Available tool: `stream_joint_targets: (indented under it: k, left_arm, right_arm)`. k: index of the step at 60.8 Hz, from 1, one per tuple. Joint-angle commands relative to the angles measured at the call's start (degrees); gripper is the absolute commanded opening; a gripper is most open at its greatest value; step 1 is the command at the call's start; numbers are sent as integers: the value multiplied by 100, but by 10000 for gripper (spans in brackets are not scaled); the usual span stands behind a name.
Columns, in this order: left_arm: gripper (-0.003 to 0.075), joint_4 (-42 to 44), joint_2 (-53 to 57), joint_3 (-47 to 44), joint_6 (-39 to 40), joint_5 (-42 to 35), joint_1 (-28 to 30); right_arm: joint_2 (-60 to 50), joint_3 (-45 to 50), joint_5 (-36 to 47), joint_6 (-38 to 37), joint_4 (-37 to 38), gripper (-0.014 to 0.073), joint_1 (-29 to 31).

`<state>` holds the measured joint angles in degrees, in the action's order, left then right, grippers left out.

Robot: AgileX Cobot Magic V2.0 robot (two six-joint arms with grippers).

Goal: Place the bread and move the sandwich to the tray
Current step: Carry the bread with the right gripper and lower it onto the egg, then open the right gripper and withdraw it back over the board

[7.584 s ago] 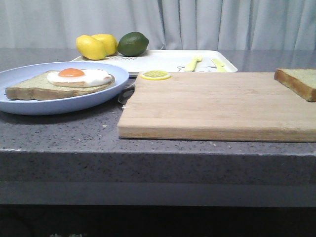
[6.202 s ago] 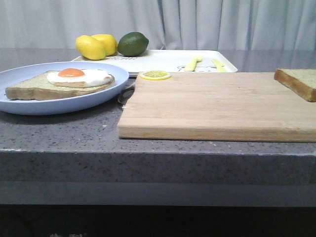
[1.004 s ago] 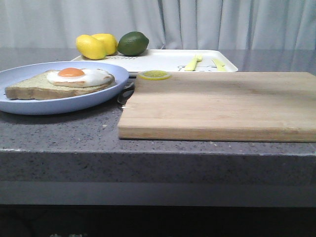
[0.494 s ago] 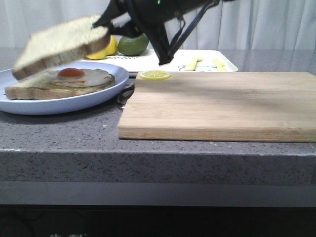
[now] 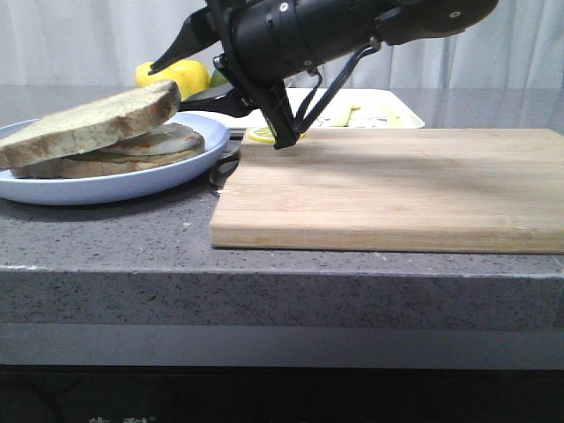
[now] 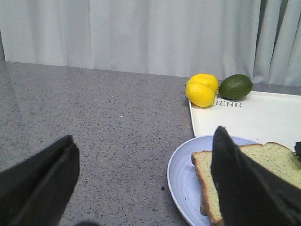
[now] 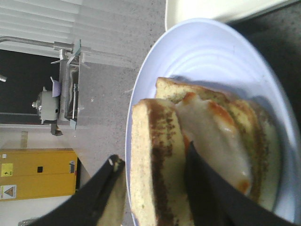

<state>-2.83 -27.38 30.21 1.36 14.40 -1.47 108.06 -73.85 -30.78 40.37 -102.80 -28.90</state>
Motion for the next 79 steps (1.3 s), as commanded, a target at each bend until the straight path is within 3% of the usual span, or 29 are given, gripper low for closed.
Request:
stream_joint_targets:
  k: [1, 21, 29, 40, 47, 52, 64, 70, 79]
  left_arm:
    - [566, -38, -51, 194, -11, -483, 18]
    - [566, -38, -51, 194, -11, -483, 18]
    - [566, -38, -51, 194, -11, -483, 18]
    - [566, -38, -51, 194, -11, -483, 18]
    - [566, -38, -51, 194, -11, -483, 18]
    - [566, -38, -51, 194, -11, -483, 18]
    - [566, -38, -51, 194, -11, -483, 18]
    - [566, -38, -51, 194, -11, -483, 18]
    - [566, -38, -51, 182, -11, -471, 18]
  right_arm:
    - [-332, -223, -642, 87, -180, 357, 173]
    - [-476, -223, -1901, 14, 354, 343, 978]
    - [-862, -223, -2221, -104, 1203, 174, 1306]
    - [-1467, -223, -2233, -104, 2996, -76, 1866]
    - [-1788, -223, -2282, -424, 4279, -63, 2265]
    - [-2032, -223, -2233, -935, 5604, -64, 2472]
    - [-2695, -186, -2211, -2967, 8984, -64, 2546]
    - [-3077, 84, -2045, -3706, 9665, -64, 2546]
    - [-3833, 957, -1391, -3857, 9720, -64, 2546]
